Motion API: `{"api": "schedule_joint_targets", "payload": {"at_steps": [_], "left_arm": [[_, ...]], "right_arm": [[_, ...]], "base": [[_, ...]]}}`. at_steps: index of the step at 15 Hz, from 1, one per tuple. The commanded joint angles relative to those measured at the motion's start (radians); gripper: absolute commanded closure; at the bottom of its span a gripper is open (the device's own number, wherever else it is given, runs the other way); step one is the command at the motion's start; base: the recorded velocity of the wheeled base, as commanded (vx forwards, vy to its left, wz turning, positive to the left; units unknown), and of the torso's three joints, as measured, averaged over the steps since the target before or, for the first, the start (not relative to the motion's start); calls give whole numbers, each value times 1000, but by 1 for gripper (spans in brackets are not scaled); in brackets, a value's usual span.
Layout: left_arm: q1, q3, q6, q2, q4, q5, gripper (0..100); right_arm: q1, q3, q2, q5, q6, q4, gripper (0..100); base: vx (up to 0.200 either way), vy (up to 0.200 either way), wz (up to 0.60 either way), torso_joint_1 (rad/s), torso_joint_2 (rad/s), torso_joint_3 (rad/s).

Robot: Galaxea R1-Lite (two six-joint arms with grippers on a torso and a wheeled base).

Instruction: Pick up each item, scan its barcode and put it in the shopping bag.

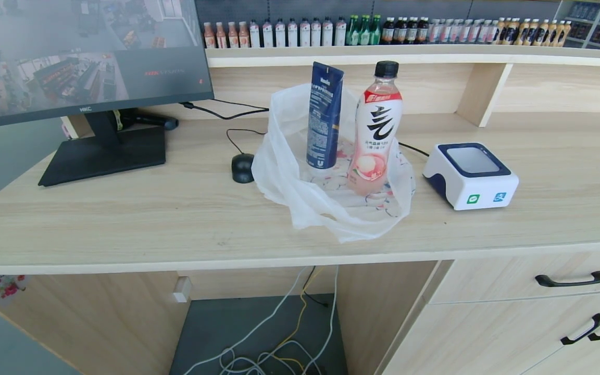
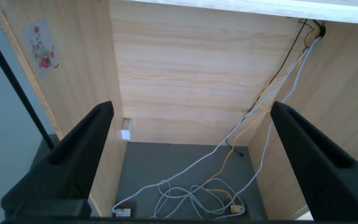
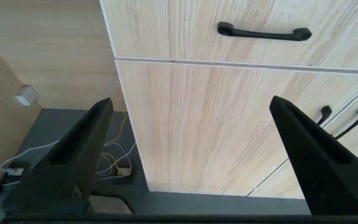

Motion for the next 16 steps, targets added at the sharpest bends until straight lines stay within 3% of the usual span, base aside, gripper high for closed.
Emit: {"api": "schedule_joint_targets", "payload": {"at_steps": [1, 4, 7, 12, 16], "left_arm": [[0, 0, 1, 0, 0, 0, 0], [0, 0, -1, 0, 0, 0, 0], [0, 0, 2, 0, 0, 0, 0], [0, 0, 2, 0, 0, 0, 0], [0, 0, -1, 0, 0, 0, 0]], "right_arm": [[-2, 24, -2, 12, 41, -18, 0], [-2, 24, -2, 13, 43, -18, 0], [-1, 24, -2, 13, 43, -18, 0], [-2, 24, -2, 13, 43, -18, 0], [-2, 24, -2, 15, 27, -17, 0]], "base": [[0, 0, 0, 0, 0, 0], [0, 0, 0, 0, 0, 0], [-200, 0, 0, 14, 2, 1], [0, 0, 0, 0, 0, 0], [0, -200, 0, 4, 1, 1]]}}
